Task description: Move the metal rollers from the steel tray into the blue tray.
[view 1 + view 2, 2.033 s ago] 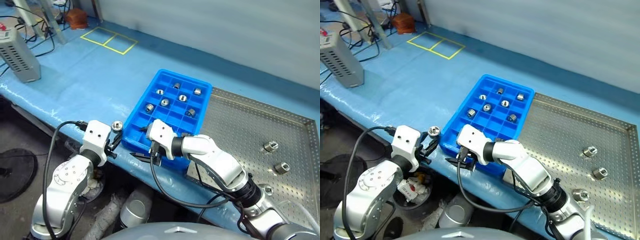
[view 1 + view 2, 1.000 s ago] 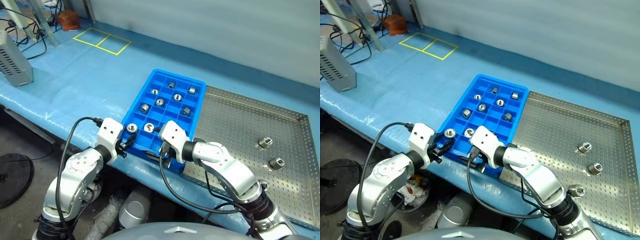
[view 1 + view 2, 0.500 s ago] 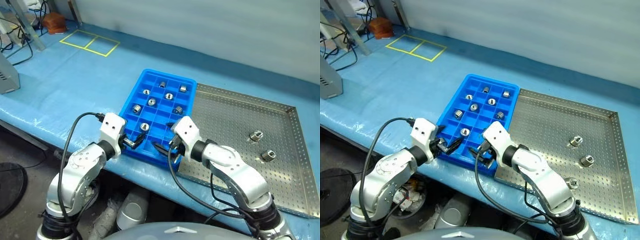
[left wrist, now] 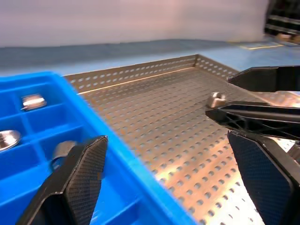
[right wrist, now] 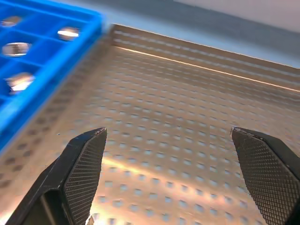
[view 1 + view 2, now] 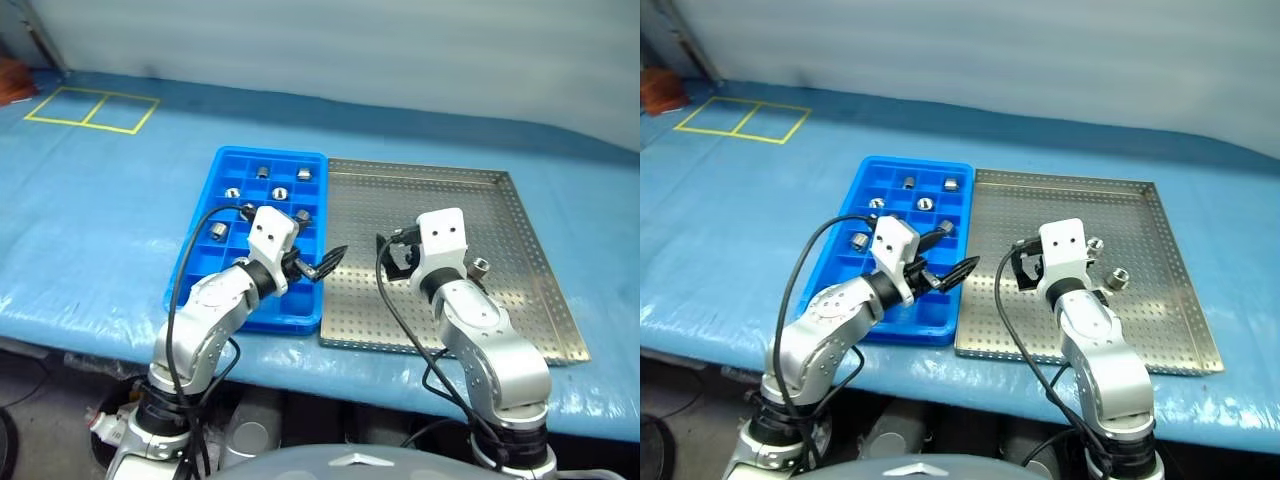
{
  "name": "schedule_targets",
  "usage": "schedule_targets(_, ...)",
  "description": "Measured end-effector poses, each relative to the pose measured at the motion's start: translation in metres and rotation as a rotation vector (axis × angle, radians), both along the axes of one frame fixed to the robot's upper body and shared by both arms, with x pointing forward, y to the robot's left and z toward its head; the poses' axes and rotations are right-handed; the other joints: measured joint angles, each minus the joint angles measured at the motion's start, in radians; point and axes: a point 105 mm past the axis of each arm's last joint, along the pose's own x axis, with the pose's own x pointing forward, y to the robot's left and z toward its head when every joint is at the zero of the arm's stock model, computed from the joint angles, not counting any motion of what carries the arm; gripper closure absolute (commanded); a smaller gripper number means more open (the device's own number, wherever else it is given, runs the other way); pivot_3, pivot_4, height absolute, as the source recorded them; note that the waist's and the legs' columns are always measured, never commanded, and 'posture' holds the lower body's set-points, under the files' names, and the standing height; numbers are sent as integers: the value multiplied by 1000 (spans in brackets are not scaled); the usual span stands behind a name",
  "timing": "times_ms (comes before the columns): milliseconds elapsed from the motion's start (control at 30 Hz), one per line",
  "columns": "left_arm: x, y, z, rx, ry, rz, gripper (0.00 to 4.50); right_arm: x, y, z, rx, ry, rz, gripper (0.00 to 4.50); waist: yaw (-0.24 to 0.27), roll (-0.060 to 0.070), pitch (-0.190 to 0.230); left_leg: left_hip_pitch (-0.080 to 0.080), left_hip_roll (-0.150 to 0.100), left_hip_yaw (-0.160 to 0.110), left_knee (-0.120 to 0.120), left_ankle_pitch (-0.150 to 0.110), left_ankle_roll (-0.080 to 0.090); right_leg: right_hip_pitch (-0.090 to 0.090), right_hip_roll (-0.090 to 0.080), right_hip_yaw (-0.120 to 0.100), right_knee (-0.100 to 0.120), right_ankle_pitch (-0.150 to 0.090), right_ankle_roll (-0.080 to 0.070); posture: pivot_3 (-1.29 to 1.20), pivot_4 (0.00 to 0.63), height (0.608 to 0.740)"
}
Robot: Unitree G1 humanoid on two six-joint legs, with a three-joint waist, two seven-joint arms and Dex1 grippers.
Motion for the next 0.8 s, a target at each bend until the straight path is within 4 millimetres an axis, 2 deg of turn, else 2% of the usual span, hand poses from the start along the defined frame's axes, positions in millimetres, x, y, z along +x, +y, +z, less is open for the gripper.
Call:
schedule_targets(100, -5, -14, 0, -15, -9, -49, 40, 12, -12, -6, -19, 25, -109, 0, -54, 0, 0, 2, 0, 1, -1, 0, 1, 0, 1, 3, 1, 1, 0, 61, 150, 740)
schedule_targets(233, -13, -25, -3, -20, -7, -105, 40, 24, -24, -13, -39, 51, -195, 0, -88, 1, 0, 2, 0, 1, -2, 1, 2, -1, 2, 6, 1, 1, 1, 94, 150, 740)
schedule_targets(267, -13, -25, -4, -21, -1, -106, 40, 35, -24, -16, -31, 59, -213, 0, -99, 1, 0, 3, 0, 1, -2, 1, 2, 0, 3, 8, 1, 2, 2, 94, 150, 740)
schedule_targets(467, -19, -26, -12, -35, 30, -115, 40, 67, -28, -22, -31, 61, -232, 0, -95, 1, 0, 4, -2, 2, -2, 2, 4, 0, 2, 10, 1, 3, 4, 148, 150, 740)
schedule_targets(800, -24, -23, -22, -25, 59, -112, 40, 98, -39, -32, -15, 89, -255, 0, -87, 2, 1, 4, -2, 2, -4, 3, 4, -1, 1, 11, 1, 3, 4, 188, 150, 740)
